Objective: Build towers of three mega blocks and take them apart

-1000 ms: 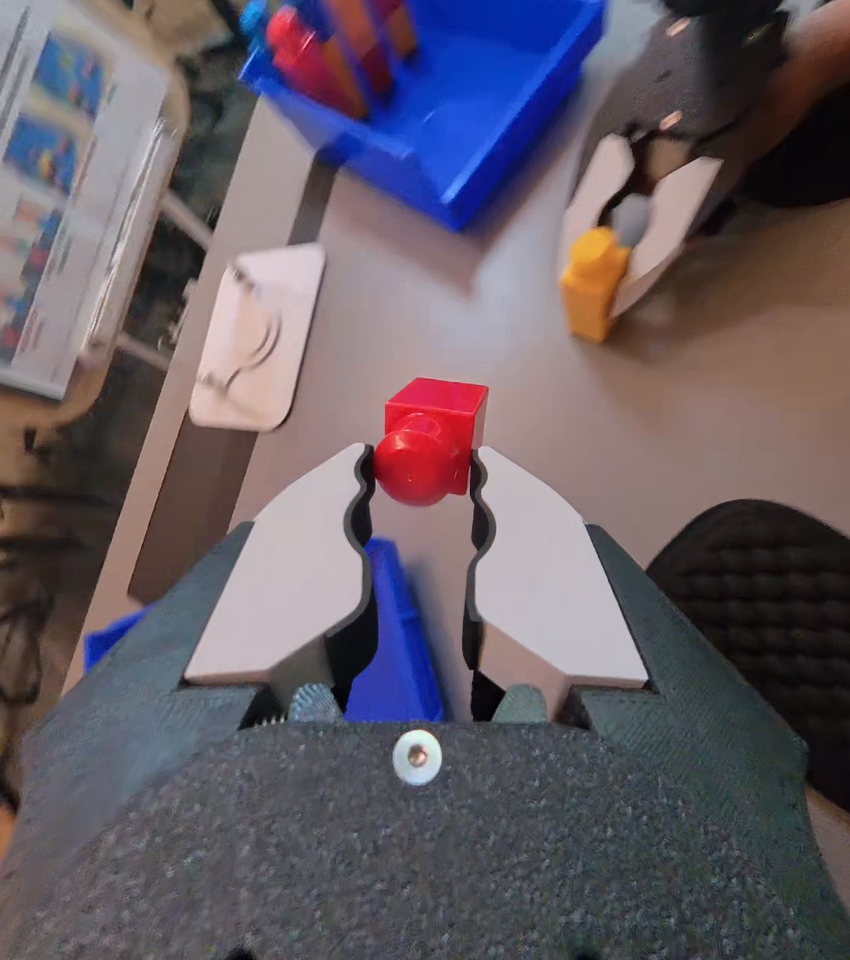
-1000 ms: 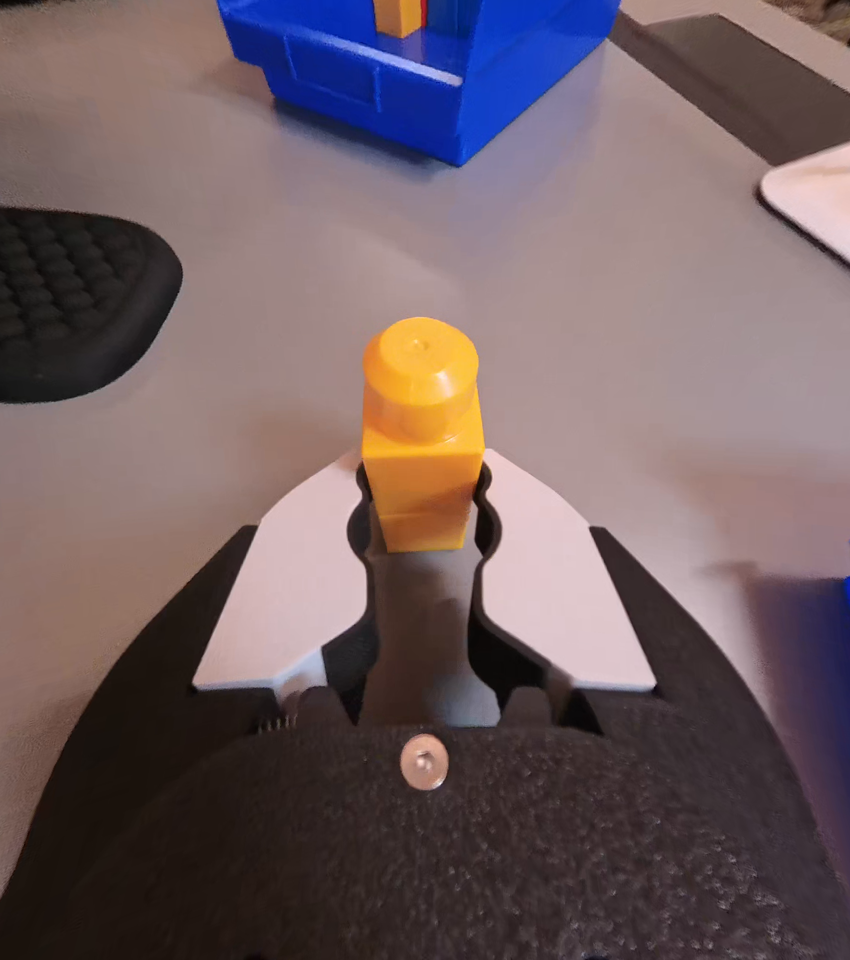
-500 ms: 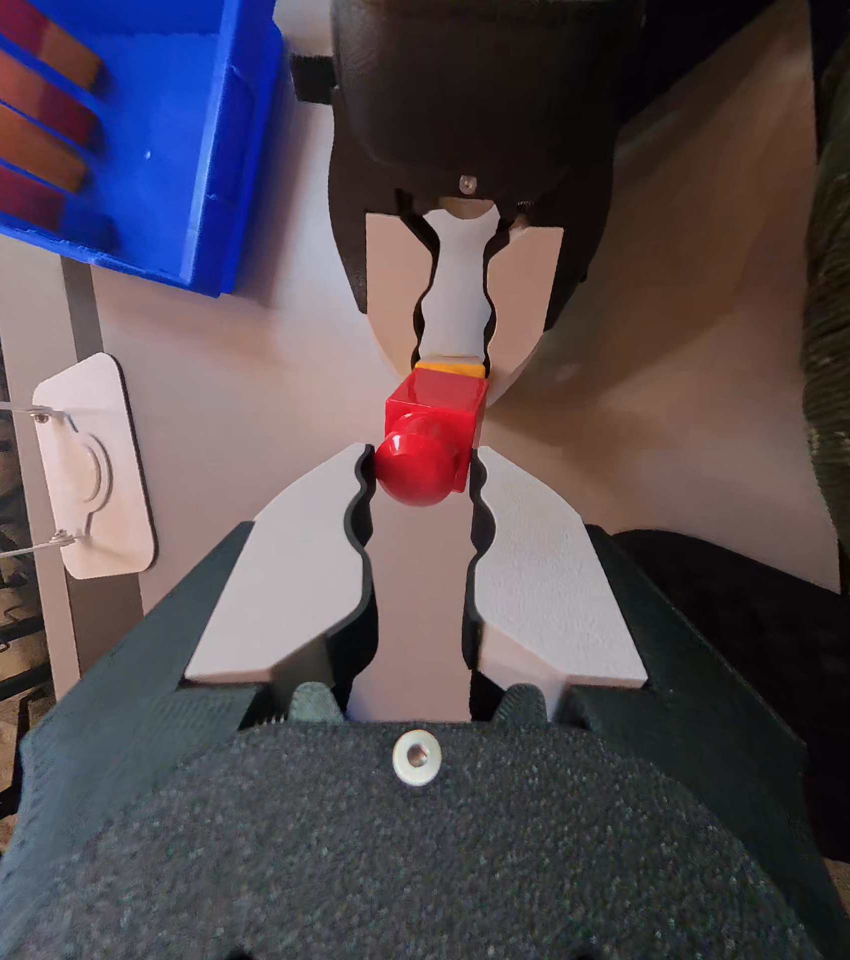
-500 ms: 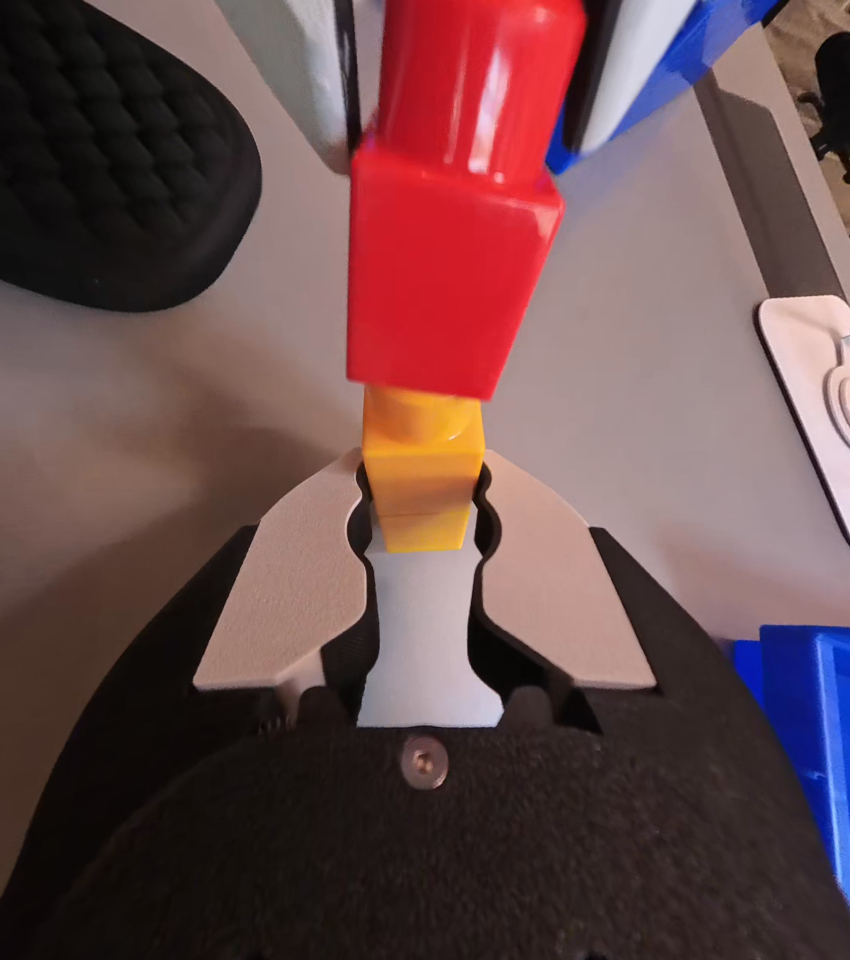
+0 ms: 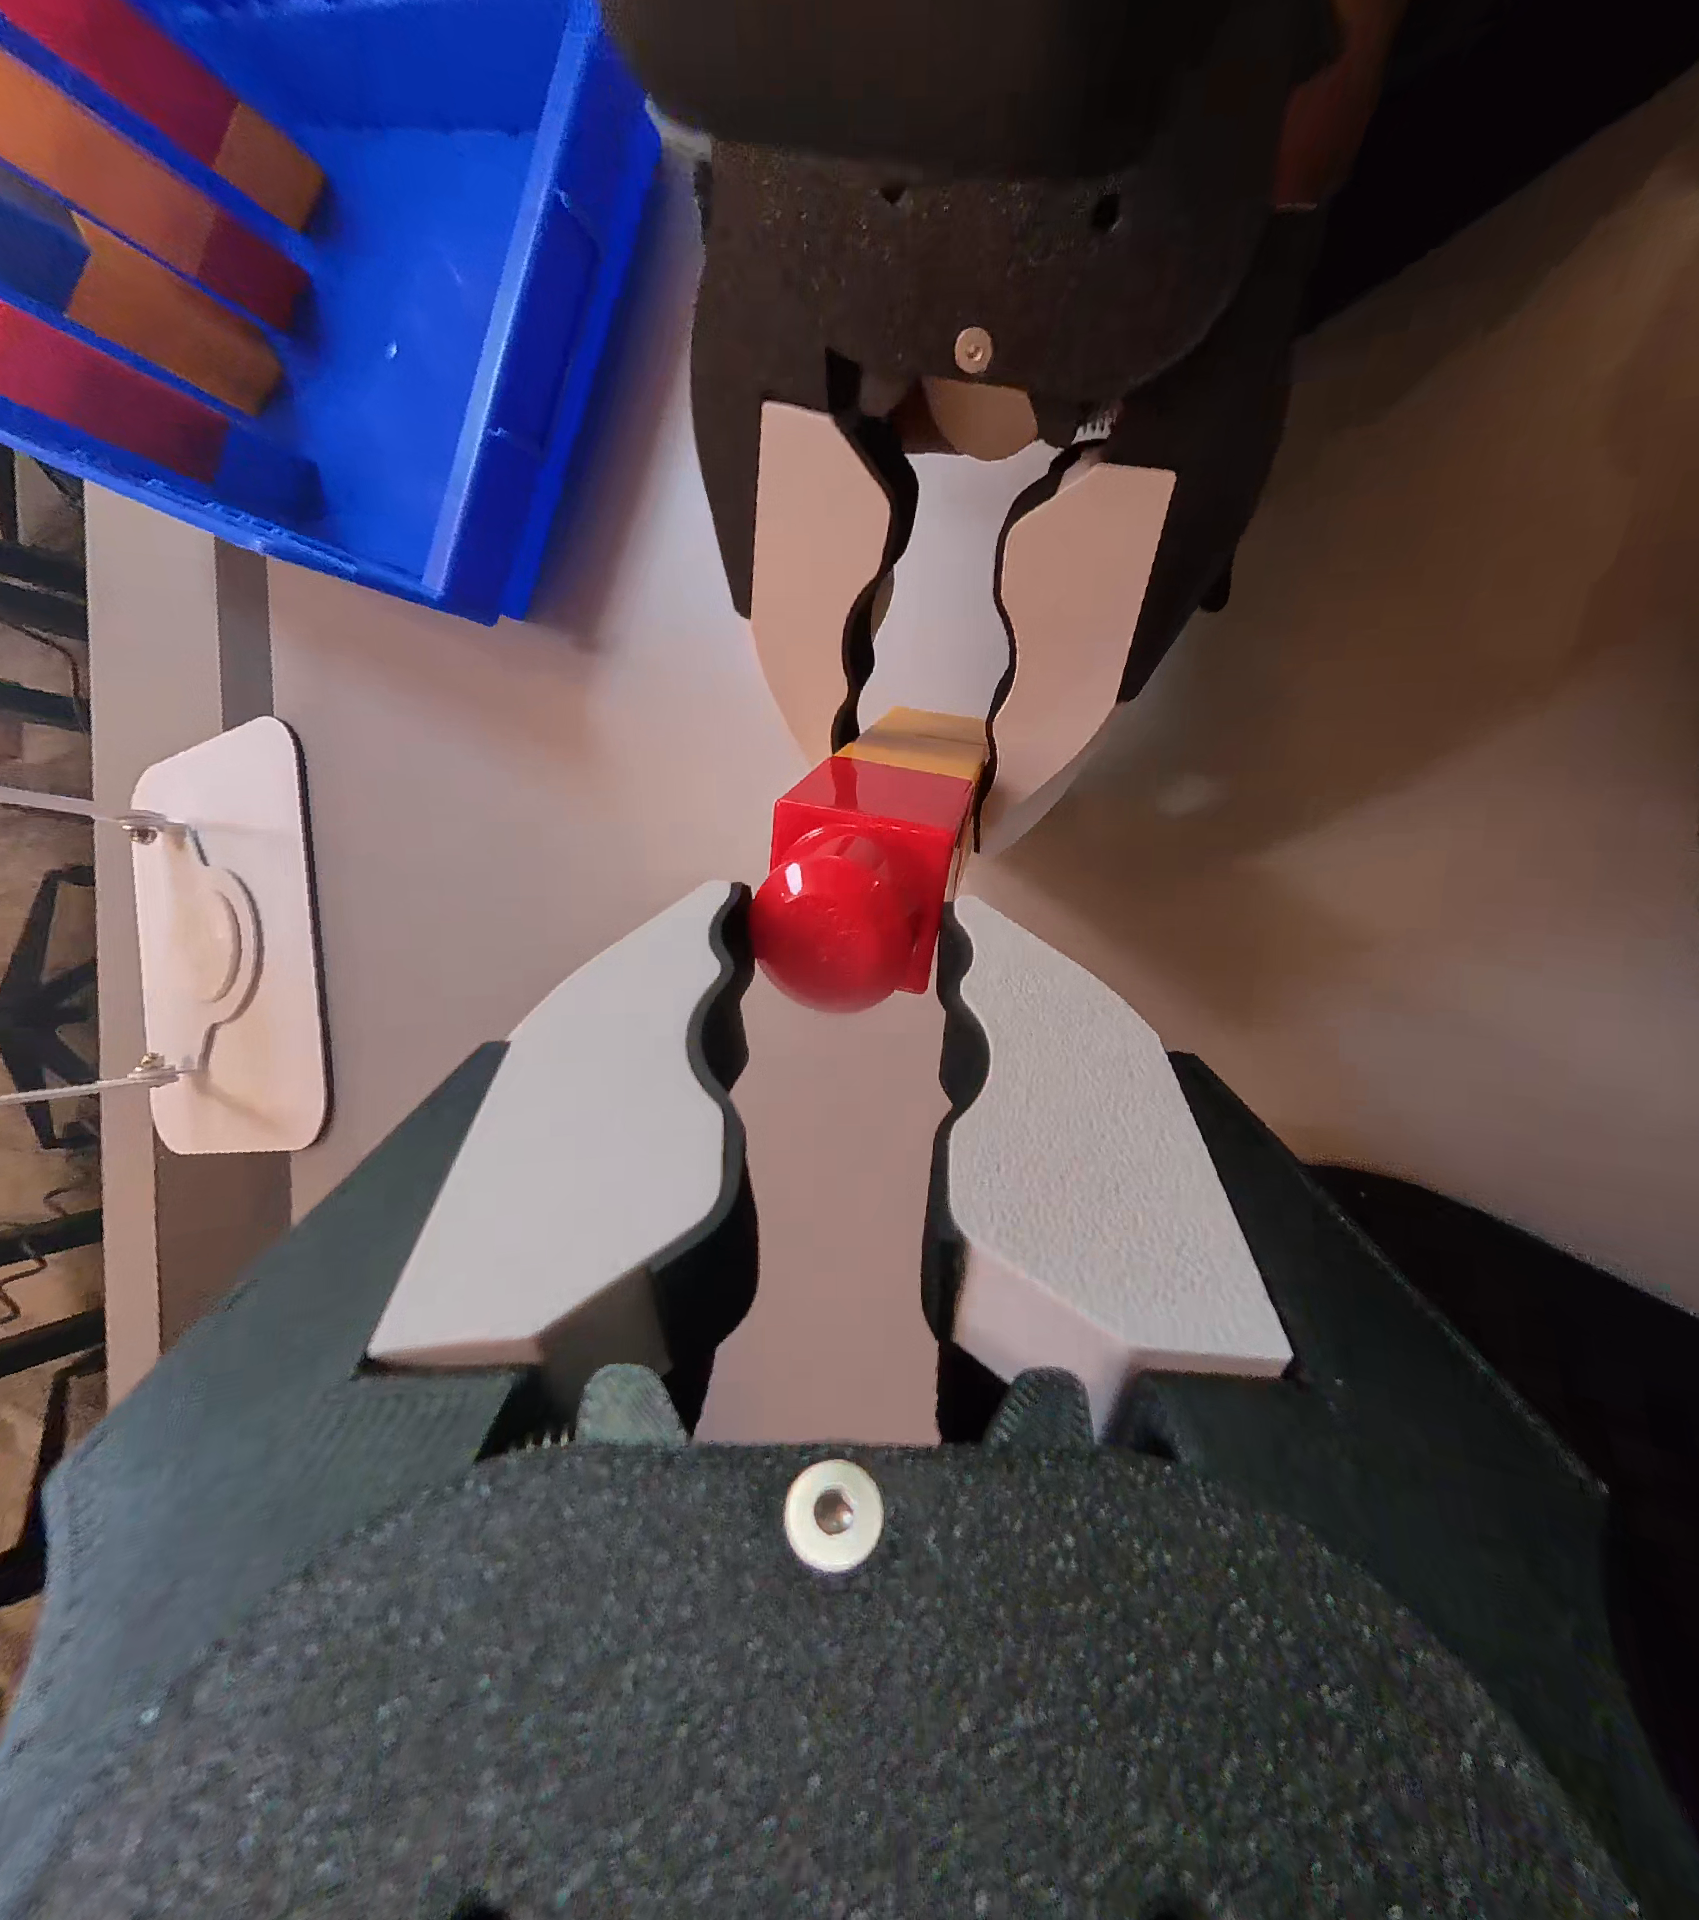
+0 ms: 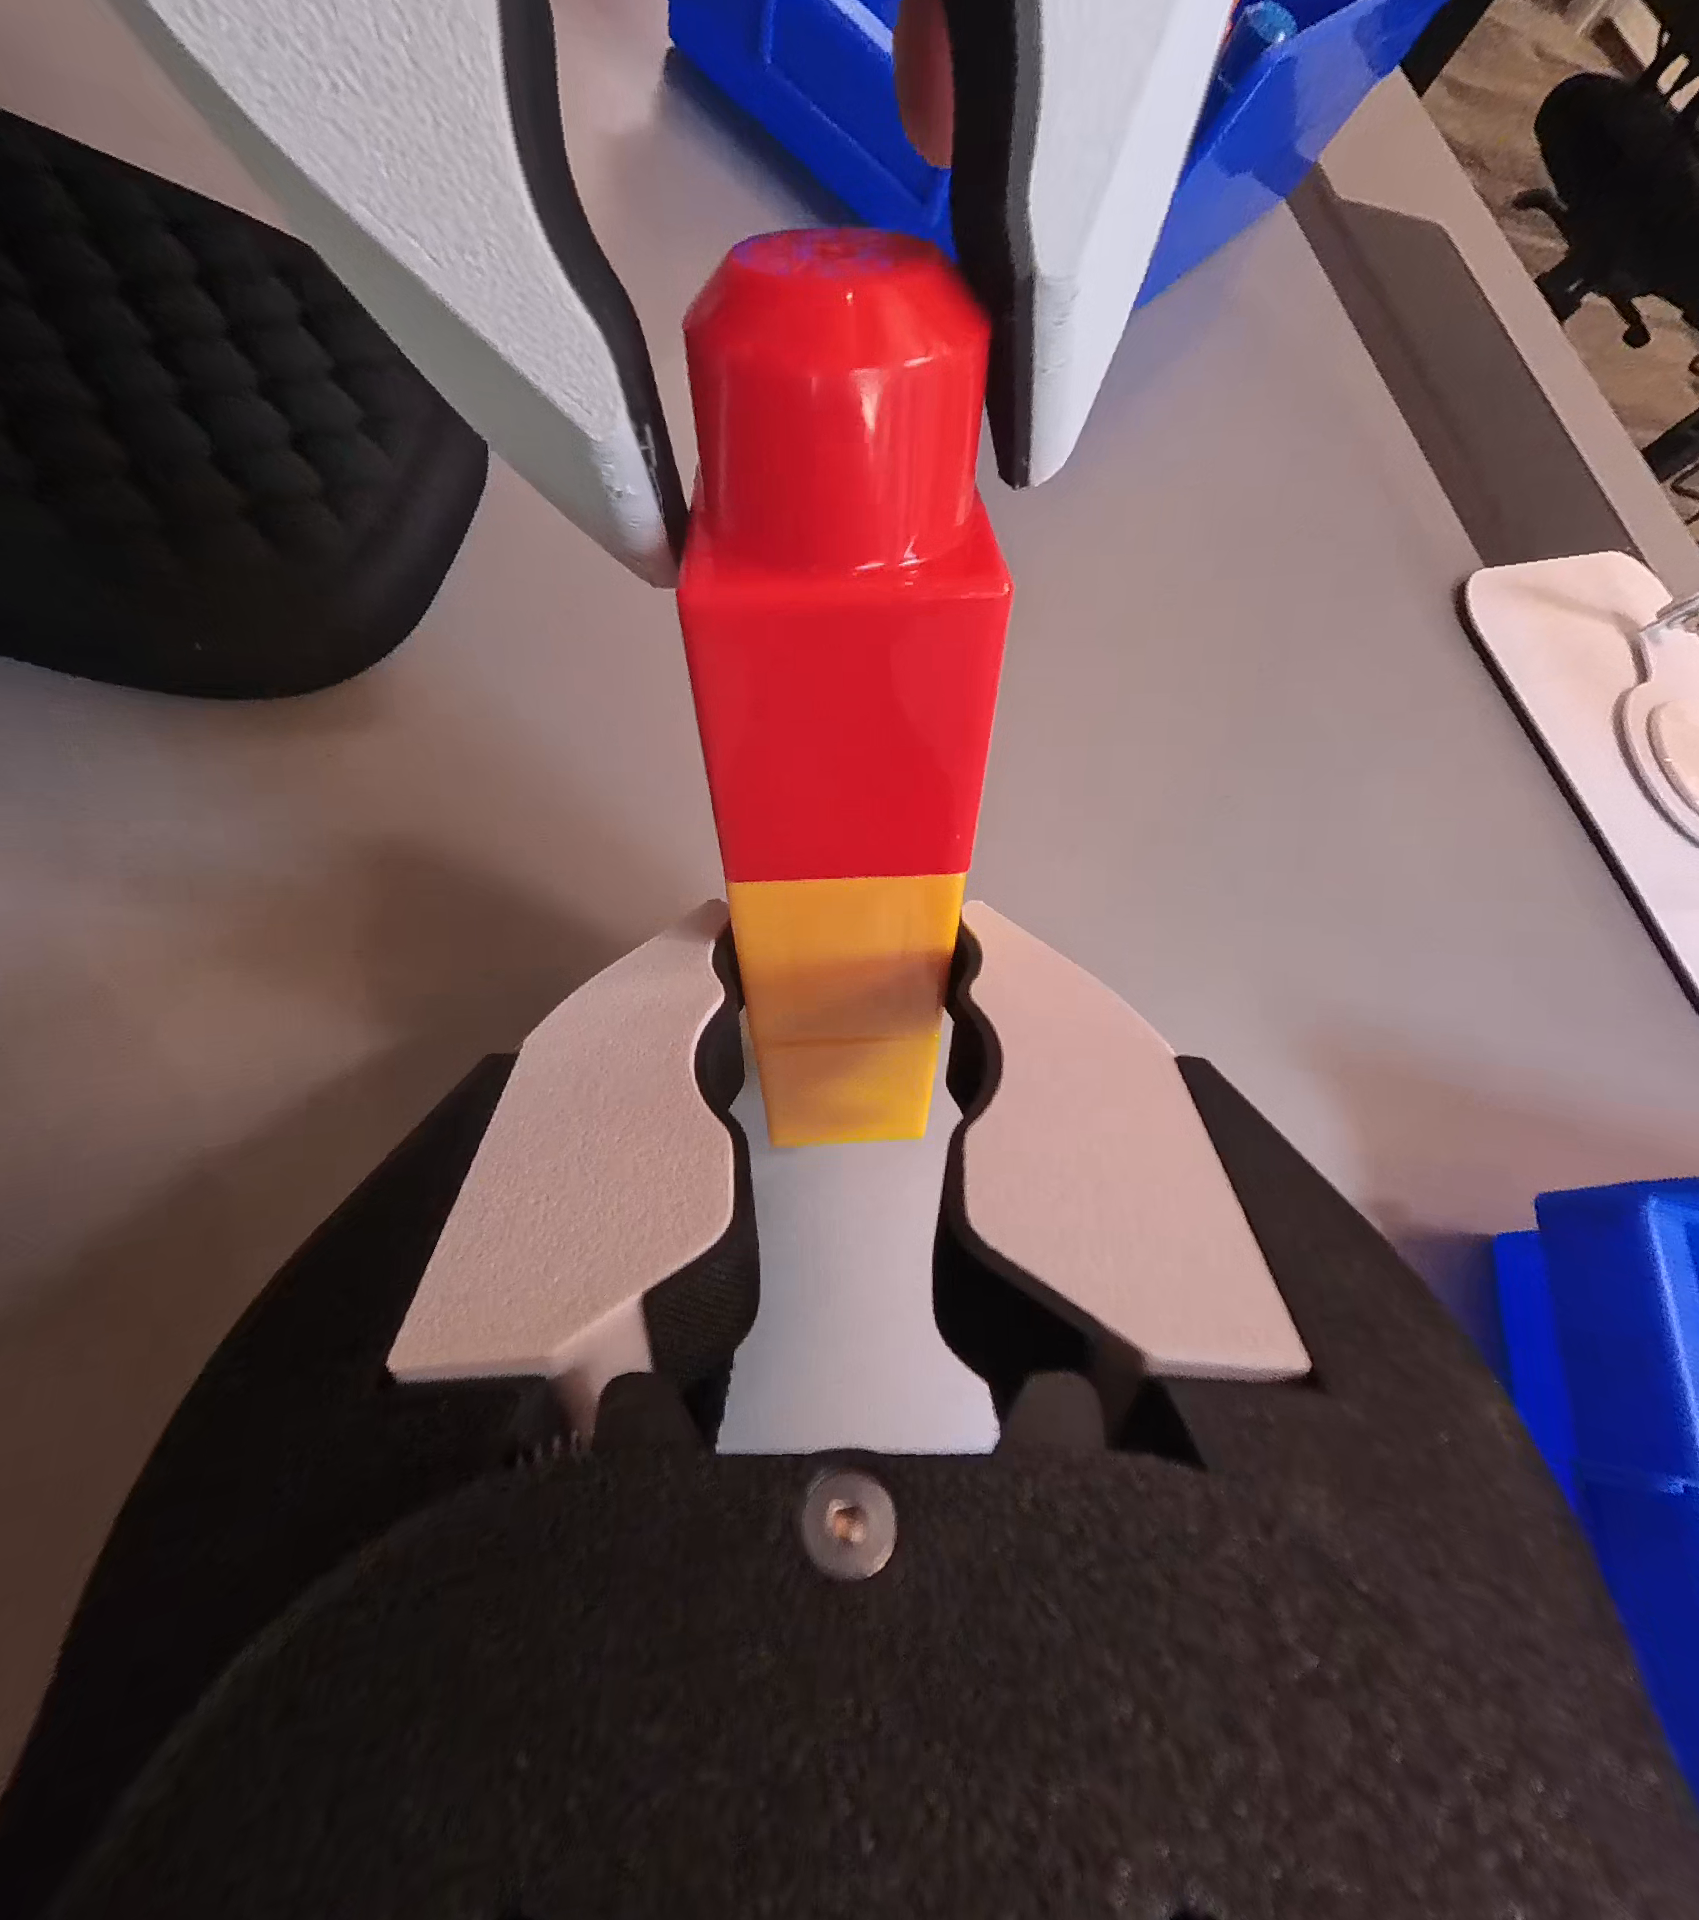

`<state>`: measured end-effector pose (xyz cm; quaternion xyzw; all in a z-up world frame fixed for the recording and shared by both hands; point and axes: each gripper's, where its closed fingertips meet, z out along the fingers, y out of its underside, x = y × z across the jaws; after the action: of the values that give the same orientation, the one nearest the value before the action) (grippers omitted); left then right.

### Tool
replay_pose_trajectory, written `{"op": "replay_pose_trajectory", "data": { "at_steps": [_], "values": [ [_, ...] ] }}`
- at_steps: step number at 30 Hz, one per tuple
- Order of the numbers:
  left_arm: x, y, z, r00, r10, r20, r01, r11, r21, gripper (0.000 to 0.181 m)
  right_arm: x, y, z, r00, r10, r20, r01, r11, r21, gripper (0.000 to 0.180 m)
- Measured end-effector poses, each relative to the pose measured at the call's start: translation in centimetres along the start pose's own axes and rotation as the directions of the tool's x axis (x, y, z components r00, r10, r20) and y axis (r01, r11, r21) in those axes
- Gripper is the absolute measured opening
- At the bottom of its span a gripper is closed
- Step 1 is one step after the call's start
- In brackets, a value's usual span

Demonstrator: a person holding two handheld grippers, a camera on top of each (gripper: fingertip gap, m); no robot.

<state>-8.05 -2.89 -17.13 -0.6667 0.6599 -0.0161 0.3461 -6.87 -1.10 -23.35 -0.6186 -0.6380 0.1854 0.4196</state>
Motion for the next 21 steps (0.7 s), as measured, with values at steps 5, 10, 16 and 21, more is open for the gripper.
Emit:
{"op": "replay_pose_trajectory", "data": {
  "at_steps": [5,10,16,21],
  "values": [
    [-0.2,0.8,0.3,0.997,-0.074,-0.008,0.074,0.997,0.017,0.034,0.3,0.0,-0.1,1.0,0.008,-0.013,-0.008,1.0,0.008,0.036],
    [-0.9,0.3,-0.4,0.995,-0.102,0.002,0.1,0.978,0.183,0.036,0.6,-0.7,-0.5,1.0,0.015,-0.005,-0.015,0.998,0.062,0.037],
    [-0.5,-1.5,-1.0,0.962,-0.234,-0.141,0.273,0.821,0.502,0.061,0.6,-2.1,-1.6,1.0,-0.017,-0.011,0.018,0.985,0.174,0.037],
    [1.0,-2.7,0.5,0.988,-0.132,-0.078,0.152,0.787,0.597,0.042,-0.8,-3.5,-2.1,0.998,-0.053,0.038,0.042,0.967,0.25,0.037]
  ]
}}
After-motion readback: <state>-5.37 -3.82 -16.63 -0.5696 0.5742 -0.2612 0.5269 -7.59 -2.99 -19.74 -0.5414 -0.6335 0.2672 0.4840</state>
